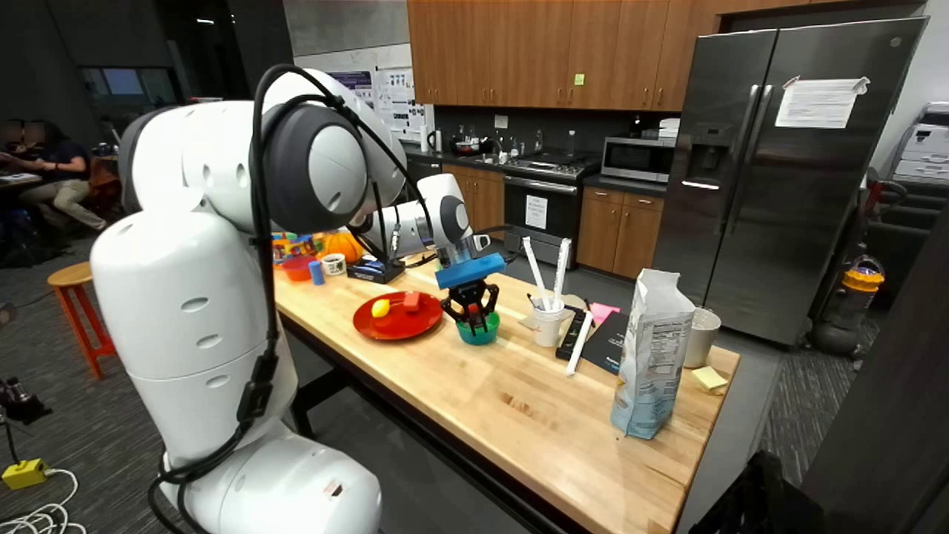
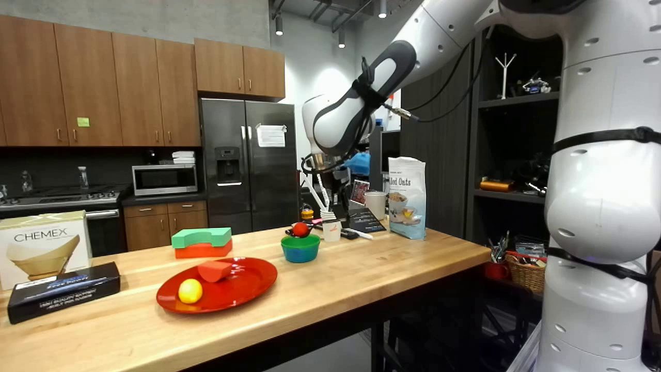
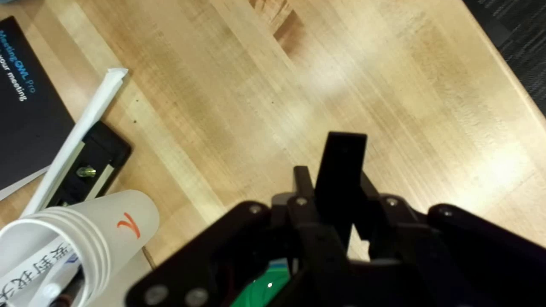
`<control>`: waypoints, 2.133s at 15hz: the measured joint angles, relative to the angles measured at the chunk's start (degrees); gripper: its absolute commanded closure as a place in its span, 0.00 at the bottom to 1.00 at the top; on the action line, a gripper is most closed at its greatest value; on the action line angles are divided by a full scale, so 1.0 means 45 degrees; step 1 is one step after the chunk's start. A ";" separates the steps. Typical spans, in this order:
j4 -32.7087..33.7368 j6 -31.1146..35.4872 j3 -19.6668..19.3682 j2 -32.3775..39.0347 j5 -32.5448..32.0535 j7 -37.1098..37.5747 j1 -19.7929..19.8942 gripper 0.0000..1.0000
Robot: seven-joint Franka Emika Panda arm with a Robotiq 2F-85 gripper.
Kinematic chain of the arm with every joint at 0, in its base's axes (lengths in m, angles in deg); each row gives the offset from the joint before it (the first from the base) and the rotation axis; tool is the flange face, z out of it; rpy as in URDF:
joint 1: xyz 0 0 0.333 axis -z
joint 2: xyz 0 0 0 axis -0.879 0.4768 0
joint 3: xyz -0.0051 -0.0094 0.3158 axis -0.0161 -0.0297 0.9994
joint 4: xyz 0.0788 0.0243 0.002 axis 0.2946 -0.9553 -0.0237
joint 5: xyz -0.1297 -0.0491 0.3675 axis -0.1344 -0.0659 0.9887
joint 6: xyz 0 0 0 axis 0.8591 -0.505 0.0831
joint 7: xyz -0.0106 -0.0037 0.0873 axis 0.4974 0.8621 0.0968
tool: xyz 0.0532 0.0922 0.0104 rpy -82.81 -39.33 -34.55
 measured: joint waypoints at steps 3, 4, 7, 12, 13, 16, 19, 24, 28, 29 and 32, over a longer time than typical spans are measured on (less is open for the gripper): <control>0.0361 0.0054 0.0000 0.0481 -0.0010 0.0105 0.0009 0.94; 0.0445 0.0046 0.0000 0.0647 0.0096 0.0104 0.0010 0.94; 0.0588 -0.0127 0.0000 0.1030 0.0683 0.0095 0.0011 0.94; 0.0710 -0.0908 0.0001 0.1157 0.2915 -0.0164 0.0082 0.94; 0.0711 -0.0891 0.0001 0.1154 0.3719 -0.0317 0.0134 0.94; 0.0696 -0.0620 0.0002 0.1149 0.6281 -0.1041 0.0343 0.94; 0.0509 -0.0166 0.0001 0.1156 0.8972 -0.1952 0.0583 0.94; -0.0195 0.0452 -0.0003 0.1159 1.3809 -0.3945 0.0908 0.94; -0.0684 0.0669 -0.0096 0.1156 1.7509 -0.5958 0.1058 0.94; -0.0783 0.0672 -0.0147 0.1149 1.8237 -0.6443 0.1058 0.94; -0.1031 0.0673 -0.0248 0.1112 1.9834 -0.7695 0.1058 0.94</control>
